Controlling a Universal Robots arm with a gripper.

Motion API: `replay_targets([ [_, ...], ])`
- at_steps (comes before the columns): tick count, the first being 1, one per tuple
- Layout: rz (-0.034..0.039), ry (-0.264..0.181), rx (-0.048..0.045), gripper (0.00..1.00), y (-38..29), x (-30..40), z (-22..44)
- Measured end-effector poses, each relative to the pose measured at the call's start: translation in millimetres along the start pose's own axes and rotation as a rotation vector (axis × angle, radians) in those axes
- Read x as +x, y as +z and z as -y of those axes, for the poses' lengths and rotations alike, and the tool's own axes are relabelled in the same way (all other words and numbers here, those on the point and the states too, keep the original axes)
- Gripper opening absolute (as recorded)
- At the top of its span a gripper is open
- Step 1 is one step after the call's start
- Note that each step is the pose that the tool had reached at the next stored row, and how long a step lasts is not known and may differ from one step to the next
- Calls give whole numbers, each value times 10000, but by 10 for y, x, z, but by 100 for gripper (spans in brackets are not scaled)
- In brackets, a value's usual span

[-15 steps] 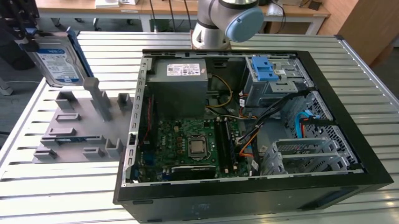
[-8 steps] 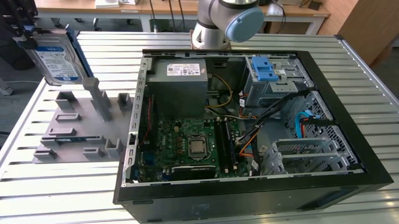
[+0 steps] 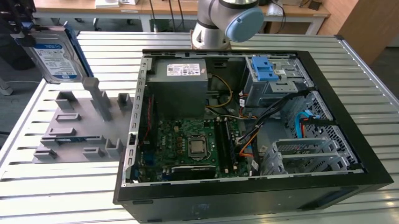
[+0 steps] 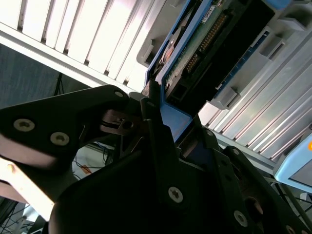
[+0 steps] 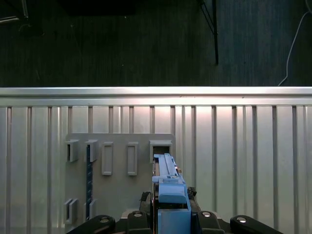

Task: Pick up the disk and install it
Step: 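Pick up the disk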

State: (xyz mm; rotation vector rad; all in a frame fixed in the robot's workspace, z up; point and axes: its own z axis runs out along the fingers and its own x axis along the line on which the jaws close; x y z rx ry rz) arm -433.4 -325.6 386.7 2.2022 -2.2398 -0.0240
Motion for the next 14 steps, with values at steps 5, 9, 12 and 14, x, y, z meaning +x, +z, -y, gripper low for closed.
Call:
replay_targets([
  [5,0,0,-1,36,-38,-1,0],
  [9,0,0,0,36,-66,-1,-1],
  [12,0,0,-1,36,-86,-1,-1],
  [14,0,-1,0,36,-97,-1,-1],
])
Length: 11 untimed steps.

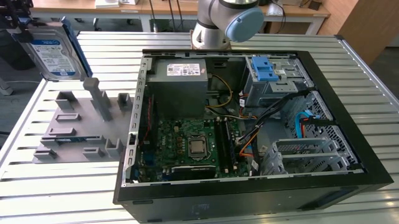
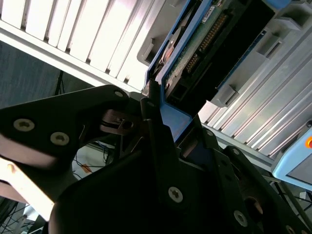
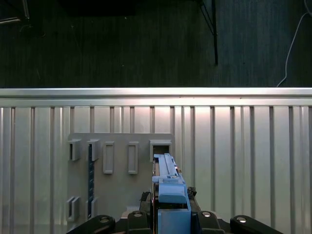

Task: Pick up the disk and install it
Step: 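Pick up the disk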

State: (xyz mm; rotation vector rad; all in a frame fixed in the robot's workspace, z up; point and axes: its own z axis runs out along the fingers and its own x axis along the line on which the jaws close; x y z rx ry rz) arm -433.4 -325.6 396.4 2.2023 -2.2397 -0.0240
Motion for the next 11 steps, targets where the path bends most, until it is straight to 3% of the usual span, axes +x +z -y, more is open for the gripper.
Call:
replay_targets([
  [11,0,1,0,36,-71,-1,-1],
])
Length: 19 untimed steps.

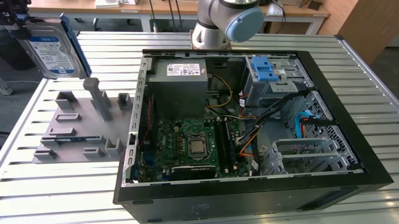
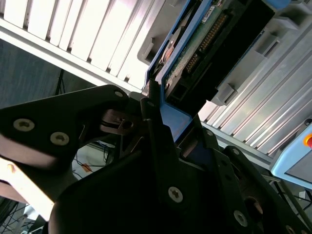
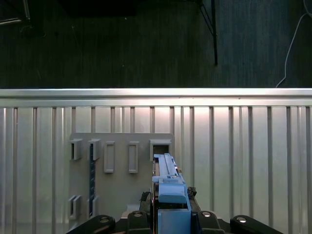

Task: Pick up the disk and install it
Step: 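Pick up the disk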

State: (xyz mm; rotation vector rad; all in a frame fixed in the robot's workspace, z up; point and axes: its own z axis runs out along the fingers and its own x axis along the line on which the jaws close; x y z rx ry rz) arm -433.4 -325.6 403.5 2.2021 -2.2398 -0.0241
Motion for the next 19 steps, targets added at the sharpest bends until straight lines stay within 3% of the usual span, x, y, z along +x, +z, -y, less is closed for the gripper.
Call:
replay_targets([
  [19,0,0,0,36,-93,-1,-1],
])
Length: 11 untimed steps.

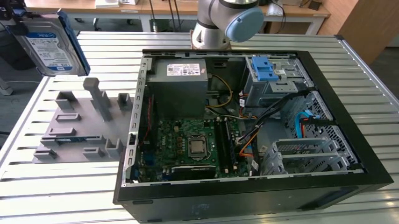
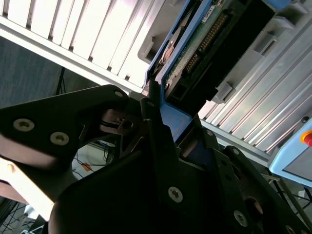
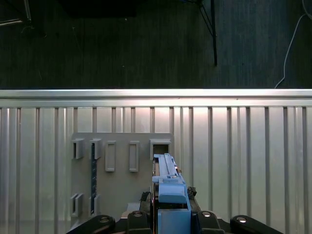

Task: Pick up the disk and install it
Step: 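Pick up the disk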

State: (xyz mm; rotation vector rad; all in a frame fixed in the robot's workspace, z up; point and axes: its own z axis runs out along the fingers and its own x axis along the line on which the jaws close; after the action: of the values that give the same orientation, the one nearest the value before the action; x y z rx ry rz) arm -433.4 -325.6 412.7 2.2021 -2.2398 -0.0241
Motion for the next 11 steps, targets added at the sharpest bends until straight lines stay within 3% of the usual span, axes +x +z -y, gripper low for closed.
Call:
replay_targets([
  [11,0,0,0,36,-66,-1,-1],
])
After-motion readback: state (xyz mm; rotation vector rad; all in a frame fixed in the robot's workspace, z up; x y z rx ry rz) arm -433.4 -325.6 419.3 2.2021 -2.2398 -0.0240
